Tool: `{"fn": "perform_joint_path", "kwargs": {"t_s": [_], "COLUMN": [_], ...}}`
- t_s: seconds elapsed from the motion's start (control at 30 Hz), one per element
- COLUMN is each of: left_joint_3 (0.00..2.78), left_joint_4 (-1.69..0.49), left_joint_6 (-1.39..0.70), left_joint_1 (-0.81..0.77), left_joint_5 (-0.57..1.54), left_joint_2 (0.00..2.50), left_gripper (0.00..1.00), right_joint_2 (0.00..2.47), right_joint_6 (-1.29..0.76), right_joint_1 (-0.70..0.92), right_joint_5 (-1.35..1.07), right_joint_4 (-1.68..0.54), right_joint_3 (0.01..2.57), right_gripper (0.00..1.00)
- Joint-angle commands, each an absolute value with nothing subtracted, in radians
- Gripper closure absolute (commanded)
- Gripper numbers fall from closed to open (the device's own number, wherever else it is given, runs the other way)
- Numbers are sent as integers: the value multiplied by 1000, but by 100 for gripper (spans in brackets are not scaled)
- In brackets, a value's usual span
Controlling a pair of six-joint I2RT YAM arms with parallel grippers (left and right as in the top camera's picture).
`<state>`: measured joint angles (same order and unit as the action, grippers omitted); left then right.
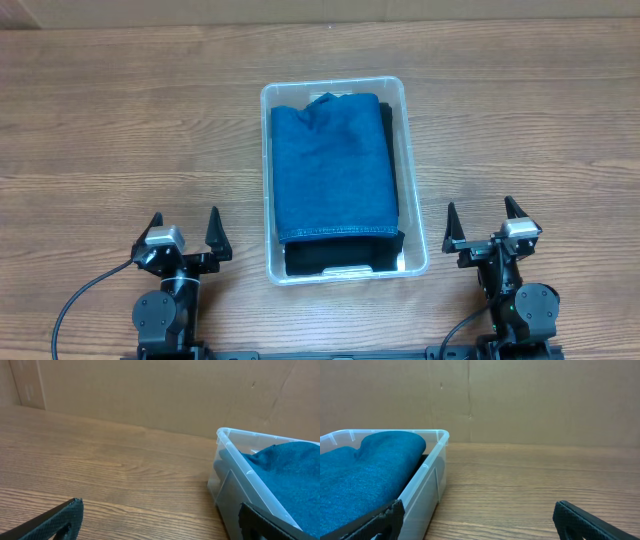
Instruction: Pack container
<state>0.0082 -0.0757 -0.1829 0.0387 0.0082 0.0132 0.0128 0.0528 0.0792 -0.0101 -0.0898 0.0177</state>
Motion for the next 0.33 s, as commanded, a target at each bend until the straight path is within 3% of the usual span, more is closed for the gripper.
{"fn": "perform_joint_path", "kwargs": {"t_s": [0.0,0.3], "left_joint_3": [5,5], "left_joint_4": [-76,-76], "left_joint_6": [-171,-171], "left_joint_1": [32,32], "left_joint_5": [19,19], "left_joint_2": [4,4], "left_gripper": [0,0], "right_joint_2": [4,4], "right_joint_6": [53,53], "right_joint_1": [78,78], "right_joint_5": [-1,-1], "right_joint_4": [-84,-84], "right_joint_3": [9,9], "right_gripper": [0,0]}}
